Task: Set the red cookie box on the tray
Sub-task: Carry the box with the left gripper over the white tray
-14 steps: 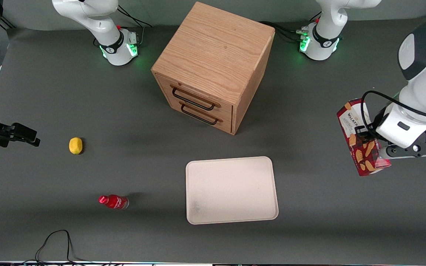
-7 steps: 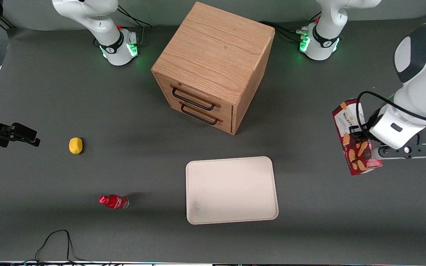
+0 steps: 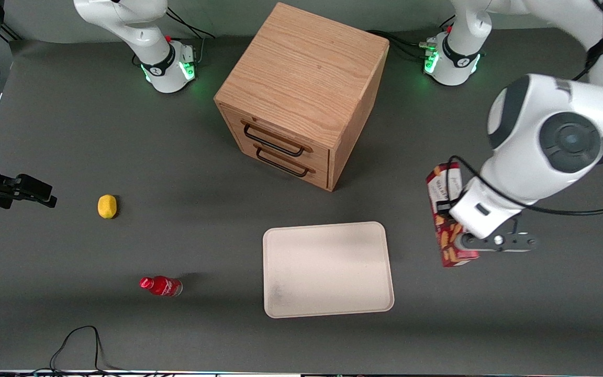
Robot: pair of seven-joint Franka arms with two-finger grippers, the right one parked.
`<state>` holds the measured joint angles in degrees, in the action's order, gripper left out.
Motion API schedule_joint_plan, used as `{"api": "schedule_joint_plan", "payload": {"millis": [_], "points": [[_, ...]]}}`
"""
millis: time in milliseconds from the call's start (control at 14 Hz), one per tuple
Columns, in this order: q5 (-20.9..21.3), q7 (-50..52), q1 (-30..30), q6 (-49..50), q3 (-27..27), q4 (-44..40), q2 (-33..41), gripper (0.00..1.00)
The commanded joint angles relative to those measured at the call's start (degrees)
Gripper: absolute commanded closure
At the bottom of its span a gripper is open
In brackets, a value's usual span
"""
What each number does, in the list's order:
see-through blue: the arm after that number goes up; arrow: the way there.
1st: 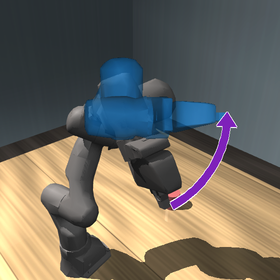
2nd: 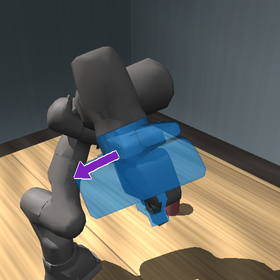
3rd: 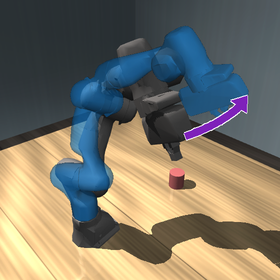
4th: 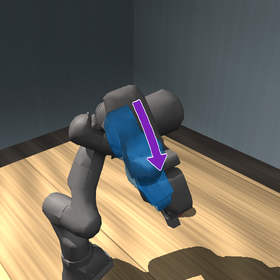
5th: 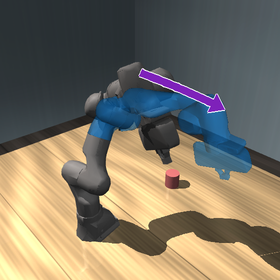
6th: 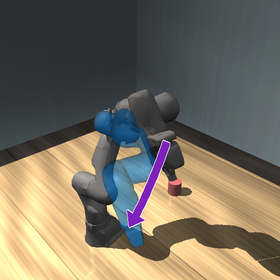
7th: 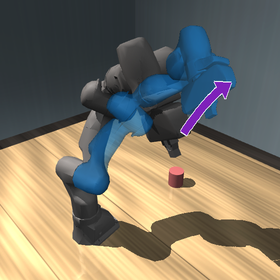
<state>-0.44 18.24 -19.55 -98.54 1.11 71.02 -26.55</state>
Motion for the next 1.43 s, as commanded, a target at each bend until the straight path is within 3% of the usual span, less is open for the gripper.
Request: {"api": "schedule_joint_plan", "payload": {"millis": [0,500,857,1357], "points": [[0.0,5.4,-2.9,3.3,0.9,-11.6,-7.4,1.00],[0.2,11.0,-6.1,2.9,0.9,-18.4,-13.6,1.00],[0.3,11.3,-6.4,0.5,0.6,-17.3,-16.7,1.00],[0.2,11.3,-6.5,-9.8,0.4,-9.6,-20.2,1.00]]}}
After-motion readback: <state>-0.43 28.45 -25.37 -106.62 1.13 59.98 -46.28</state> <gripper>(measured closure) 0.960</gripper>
